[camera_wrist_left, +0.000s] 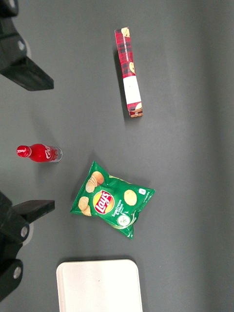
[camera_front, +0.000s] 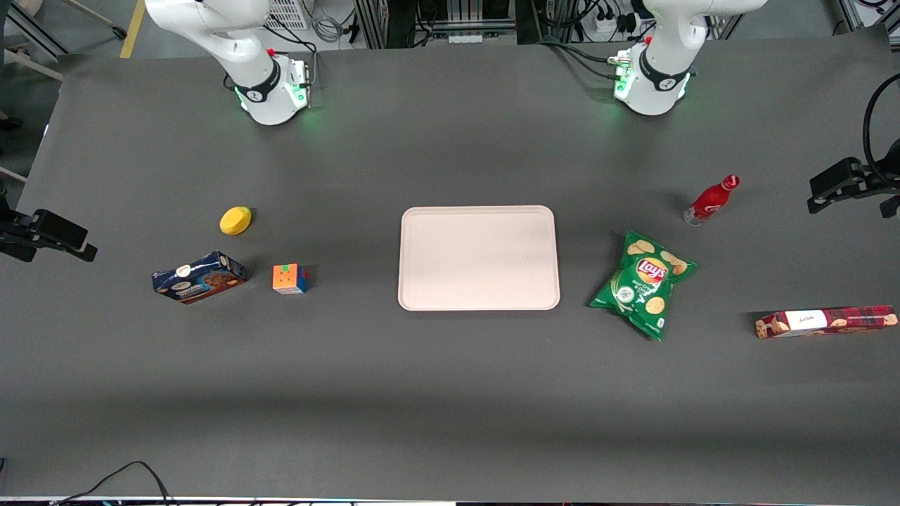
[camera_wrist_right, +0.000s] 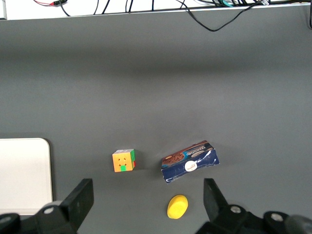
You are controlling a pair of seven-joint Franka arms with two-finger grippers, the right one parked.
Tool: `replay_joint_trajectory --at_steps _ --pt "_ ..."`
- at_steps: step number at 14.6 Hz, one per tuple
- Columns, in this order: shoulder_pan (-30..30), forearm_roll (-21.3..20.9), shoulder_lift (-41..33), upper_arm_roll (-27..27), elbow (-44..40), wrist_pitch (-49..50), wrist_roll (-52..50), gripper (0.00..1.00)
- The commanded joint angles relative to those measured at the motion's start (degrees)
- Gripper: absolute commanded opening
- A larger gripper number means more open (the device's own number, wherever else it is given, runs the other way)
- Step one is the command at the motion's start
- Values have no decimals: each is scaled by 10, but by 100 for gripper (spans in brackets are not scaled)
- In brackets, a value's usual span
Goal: Place red cookie box on tray
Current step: 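Move the left gripper down toward the red plaid cookie box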
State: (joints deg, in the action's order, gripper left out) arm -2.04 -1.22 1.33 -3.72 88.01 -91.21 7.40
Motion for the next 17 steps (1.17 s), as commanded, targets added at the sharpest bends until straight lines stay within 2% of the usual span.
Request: replay_joint_trajectory --at_steps 1,9,13,17 --pt "-5 4 -5 -4 4 -10 -7 100" --pt "-4 -12 -7 -5 40 -27 20 100" --pt "5 -59 -1 -9 64 -84 231 100" --pt "40 -59 24 -39 75 -127 398 100"
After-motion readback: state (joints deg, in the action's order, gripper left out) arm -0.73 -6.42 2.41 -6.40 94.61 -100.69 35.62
